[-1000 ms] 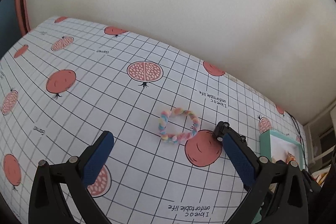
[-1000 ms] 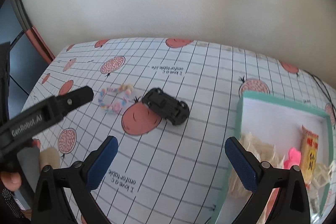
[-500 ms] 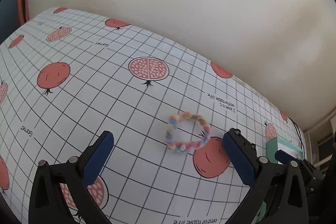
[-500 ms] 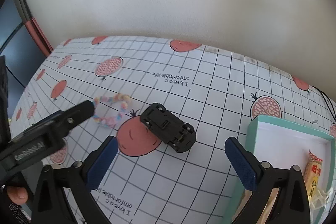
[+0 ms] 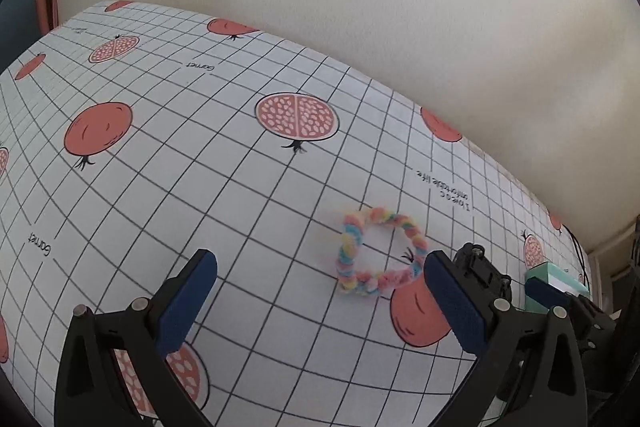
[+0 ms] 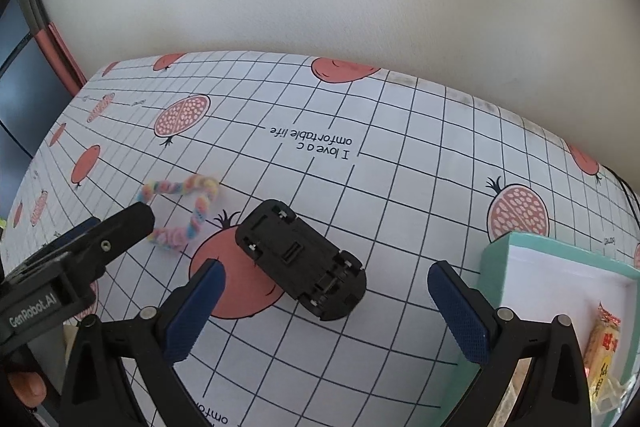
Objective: Organize objects
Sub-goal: 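Close the right gripper on the black toy car while the left hovers over the bracelet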
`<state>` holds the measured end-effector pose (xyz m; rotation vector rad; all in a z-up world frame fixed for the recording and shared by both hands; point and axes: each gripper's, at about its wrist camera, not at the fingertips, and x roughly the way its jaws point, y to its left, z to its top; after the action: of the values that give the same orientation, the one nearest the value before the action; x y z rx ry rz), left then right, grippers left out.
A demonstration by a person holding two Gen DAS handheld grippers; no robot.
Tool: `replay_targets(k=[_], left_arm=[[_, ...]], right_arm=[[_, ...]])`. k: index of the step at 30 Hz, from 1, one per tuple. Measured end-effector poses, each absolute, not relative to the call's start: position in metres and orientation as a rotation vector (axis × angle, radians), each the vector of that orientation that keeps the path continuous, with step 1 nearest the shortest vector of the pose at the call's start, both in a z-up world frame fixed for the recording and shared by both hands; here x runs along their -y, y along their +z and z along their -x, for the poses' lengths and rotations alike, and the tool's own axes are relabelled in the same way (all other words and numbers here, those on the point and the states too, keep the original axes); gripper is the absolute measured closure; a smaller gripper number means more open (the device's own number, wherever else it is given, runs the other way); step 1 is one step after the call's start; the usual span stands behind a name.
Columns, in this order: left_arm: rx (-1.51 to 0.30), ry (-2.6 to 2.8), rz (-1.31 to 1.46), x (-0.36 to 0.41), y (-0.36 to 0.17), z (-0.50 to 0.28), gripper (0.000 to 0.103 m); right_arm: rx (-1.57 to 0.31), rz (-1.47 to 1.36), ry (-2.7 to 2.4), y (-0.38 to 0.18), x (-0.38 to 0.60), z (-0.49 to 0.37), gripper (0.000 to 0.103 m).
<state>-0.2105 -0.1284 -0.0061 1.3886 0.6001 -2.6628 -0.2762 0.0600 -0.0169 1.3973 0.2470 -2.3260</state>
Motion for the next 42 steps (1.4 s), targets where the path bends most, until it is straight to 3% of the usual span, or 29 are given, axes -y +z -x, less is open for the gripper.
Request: replay_targets(k=[3, 5, 9, 11, 16, 19, 25, 29, 42], left_arm=[[-0.603, -2.680, -1.396, 0.126, -0.008, 0.212, 0.007], [-0.564, -2.689, -1.397, 0.122, -0.008, 0.214, 0.023], [-0.553, -2.701, -1.408, 0.116, -0.011, 0.216, 0.037], [-0.533, -2.708, -1.425, 0.112, -0.012, 0.218, 0.049], [-0.534, -2.721, -1.412, 0.108, -0.011, 0.218, 0.063], [-0.535, -2.727, -1.413, 0.108, -0.010, 0.218, 0.071], [-0.543, -2.729, -1.429, 0.108, -0.014, 0.218, 0.085], [-0.557, -2.730, -1.428, 0.108, -0.014, 0.217, 0.090], [-0.614, -2.726, -1.428, 0.107, -0.014, 0.215, 0.095]], right_arm=[[-0.271, -1.397, -2.327, -0.018, -0.057, 0.277, 0.005], [-0.281, -1.397, -2.327, -0.019, -0.057, 0.278, 0.006], [-0.296, -1.409, -2.327, -0.022, -0.056, 0.280, 0.009], [-0.310, -1.405, -2.331, -0.022, -0.055, 0.281, 0.012], [-0.320, -1.400, -2.330, -0.021, -0.053, 0.282, 0.019], [-0.324, -1.395, -2.327, -0.020, -0.051, 0.281, 0.026], [-0.341, -1.396, -2.316, -0.021, -0.047, 0.278, 0.050], [-0.344, -1.387, -2.322, -0.019, -0.047, 0.277, 0.061], [-0.295, -1.408, -2.333, -0.018, -0.060, 0.275, 0.061]])
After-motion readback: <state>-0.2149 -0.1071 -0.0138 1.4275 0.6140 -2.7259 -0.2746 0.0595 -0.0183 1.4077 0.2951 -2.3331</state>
